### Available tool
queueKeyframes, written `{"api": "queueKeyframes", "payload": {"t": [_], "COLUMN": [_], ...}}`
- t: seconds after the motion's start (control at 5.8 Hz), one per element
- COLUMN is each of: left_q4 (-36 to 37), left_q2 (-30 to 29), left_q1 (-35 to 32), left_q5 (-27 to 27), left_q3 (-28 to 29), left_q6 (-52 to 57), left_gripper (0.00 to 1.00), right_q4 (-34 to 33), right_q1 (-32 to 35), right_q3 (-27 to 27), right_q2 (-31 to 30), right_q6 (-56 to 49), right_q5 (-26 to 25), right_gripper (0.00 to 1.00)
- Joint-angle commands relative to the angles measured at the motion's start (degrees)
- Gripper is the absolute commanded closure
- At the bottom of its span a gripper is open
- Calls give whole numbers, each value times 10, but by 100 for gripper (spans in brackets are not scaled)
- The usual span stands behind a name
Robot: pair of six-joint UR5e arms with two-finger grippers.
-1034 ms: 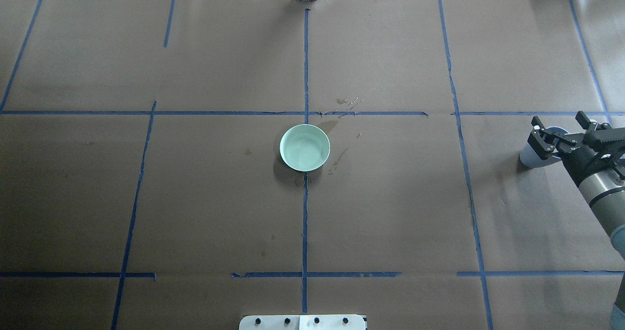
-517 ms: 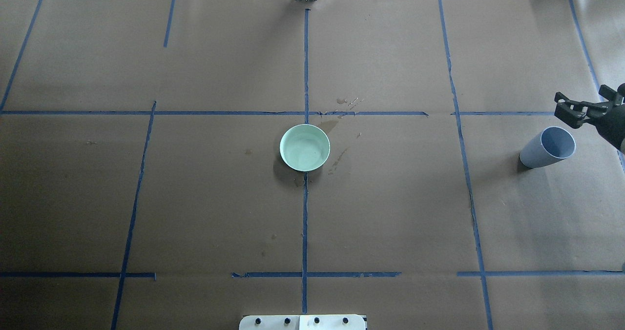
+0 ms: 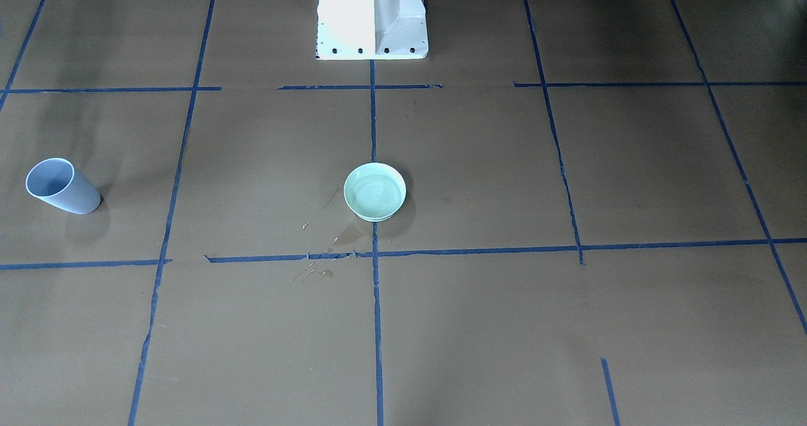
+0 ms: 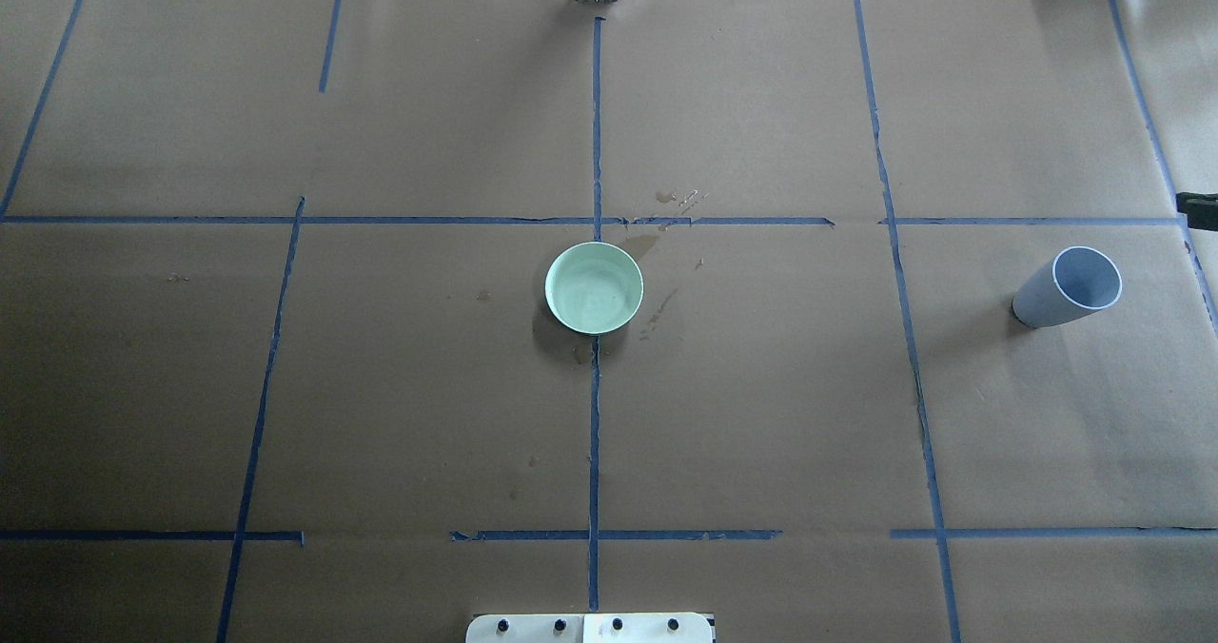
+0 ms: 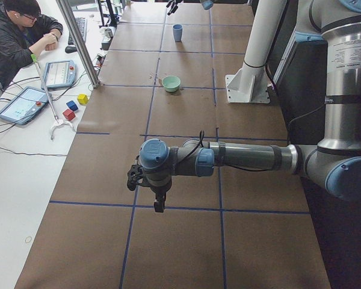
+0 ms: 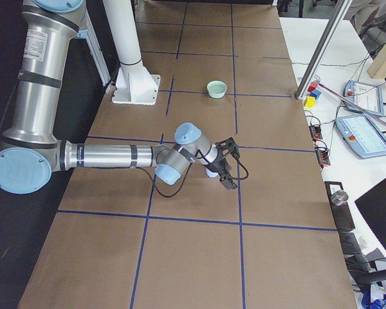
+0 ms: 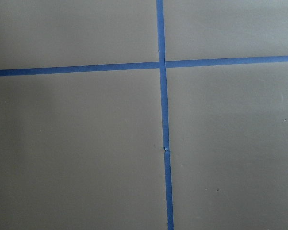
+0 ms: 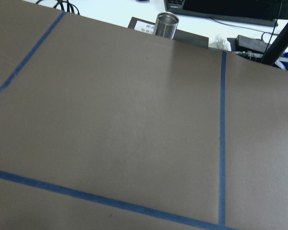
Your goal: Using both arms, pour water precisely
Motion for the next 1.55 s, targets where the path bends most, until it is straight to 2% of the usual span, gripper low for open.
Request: {"api": "queueKeyframes", "payload": {"t": [0.0,0.17,0.34,0.52,0.69,1.03,1.38], "left_q4": [-1,-1,0,0,0,0,1], "left_q2": [-4,-5,-7,-35,-58,-156,-276], "left_q1": [1,3,6,23,95,219,402], "left_q5": [1,1,1,4,5,10,125], "left_q3": [-3,-19,-48,-68,-88,-88,-79], "left_q6": [-1,-34,-53,-115,-193,-369,-604], "left_gripper": [0,0,0,0,0,0,0], "right_q4": [-219,-342,-419,-432,-427,-424,-423], "right_q1": [89,134,167,168,168,167,167], "right_q3": [4,7,9,1,4,10,12], "right_q2": [3,24,29,29,27,39,42], "right_q6": [-183,-282,-305,-287,-285,-284,-284], "right_q5": [124,163,217,229,229,229,230], "right_gripper": [0,0,0,0,0,0,0]}}
